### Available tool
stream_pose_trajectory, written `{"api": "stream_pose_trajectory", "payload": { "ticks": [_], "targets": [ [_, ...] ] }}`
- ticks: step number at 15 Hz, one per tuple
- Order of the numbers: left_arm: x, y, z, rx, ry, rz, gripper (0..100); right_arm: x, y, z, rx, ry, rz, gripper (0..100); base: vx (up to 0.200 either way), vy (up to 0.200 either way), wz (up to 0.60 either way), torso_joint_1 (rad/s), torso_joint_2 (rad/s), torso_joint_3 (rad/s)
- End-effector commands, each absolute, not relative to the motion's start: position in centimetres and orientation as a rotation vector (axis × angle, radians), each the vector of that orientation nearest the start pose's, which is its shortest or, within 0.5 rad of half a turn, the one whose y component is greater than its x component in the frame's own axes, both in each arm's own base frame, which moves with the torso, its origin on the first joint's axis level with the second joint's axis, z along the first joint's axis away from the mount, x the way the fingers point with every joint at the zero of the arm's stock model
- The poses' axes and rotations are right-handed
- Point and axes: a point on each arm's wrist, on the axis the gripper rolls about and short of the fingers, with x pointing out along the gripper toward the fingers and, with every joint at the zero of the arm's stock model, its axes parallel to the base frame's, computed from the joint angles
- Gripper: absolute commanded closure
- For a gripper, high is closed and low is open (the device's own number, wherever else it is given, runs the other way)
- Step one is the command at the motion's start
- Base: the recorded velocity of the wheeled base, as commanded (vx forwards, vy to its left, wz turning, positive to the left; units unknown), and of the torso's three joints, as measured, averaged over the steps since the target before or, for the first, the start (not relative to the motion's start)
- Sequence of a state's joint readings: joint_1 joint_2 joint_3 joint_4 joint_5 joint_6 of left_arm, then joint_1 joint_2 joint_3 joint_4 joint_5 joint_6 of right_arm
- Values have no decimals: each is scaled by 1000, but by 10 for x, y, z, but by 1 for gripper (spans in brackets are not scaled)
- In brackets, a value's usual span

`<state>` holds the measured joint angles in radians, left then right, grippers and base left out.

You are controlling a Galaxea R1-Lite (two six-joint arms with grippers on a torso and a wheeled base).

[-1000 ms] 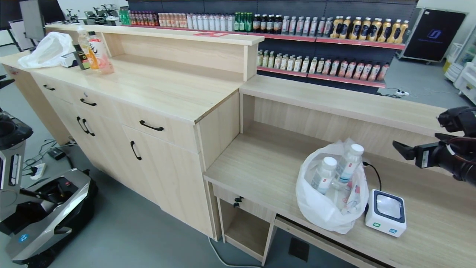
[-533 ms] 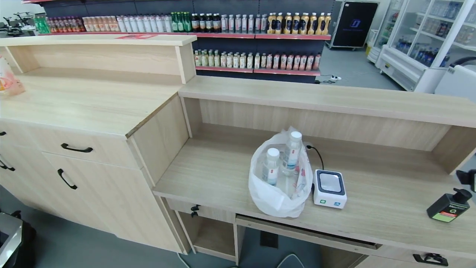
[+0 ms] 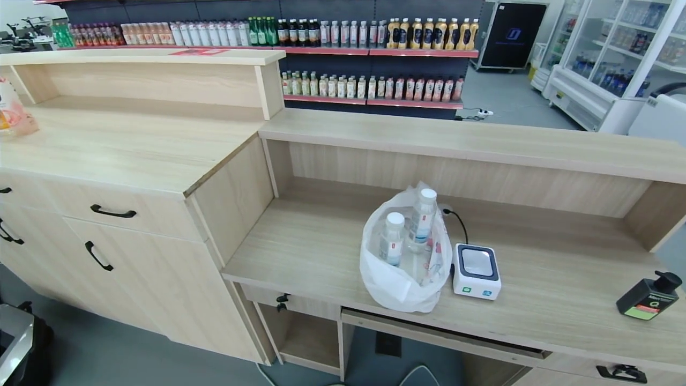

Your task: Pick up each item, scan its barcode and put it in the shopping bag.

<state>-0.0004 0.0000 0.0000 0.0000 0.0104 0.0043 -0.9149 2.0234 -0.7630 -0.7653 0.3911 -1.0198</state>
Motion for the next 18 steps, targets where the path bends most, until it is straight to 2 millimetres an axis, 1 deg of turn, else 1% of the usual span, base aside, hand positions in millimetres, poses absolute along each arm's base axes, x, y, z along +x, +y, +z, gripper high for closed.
{"api": "stream_pose_trajectory", "payload": {
  "ticks": [1,5,9,11,12,14,16,18],
  "targets": [
    [-23,0,75,5,0,11,100,211,-284,55,-619,653,-252,0,0,0,0,0,0,0],
    [-23,0,75,5,0,11,100,220,-297,42,-532,706,-213,0,0,0,0,0,0,0],
    [-23,0,75,5,0,11,100,233,-296,35,-464,697,-186,0,0,0,0,0,0,0],
    [-23,0,75,5,0,11,100,248,-301,35,-471,671,-153,0,0,0,0,0,0,0],
    [-23,0,75,5,0,11,100,259,-304,36,-489,646,-132,0,0,0,0,0,0,0],
    [-23,0,75,5,0,11,100,275,-305,37,-511,607,-100,0,0,0,0,0,0,0],
    [-23,0,75,5,0,11,100,285,-300,31,-515,594,-57,0,0,0,0,0,0,0],
    [-23,0,75,5,0,11,100,290,-294,28,-519,594,-29,0,0,0,0,0,0,0]
  ]
}}
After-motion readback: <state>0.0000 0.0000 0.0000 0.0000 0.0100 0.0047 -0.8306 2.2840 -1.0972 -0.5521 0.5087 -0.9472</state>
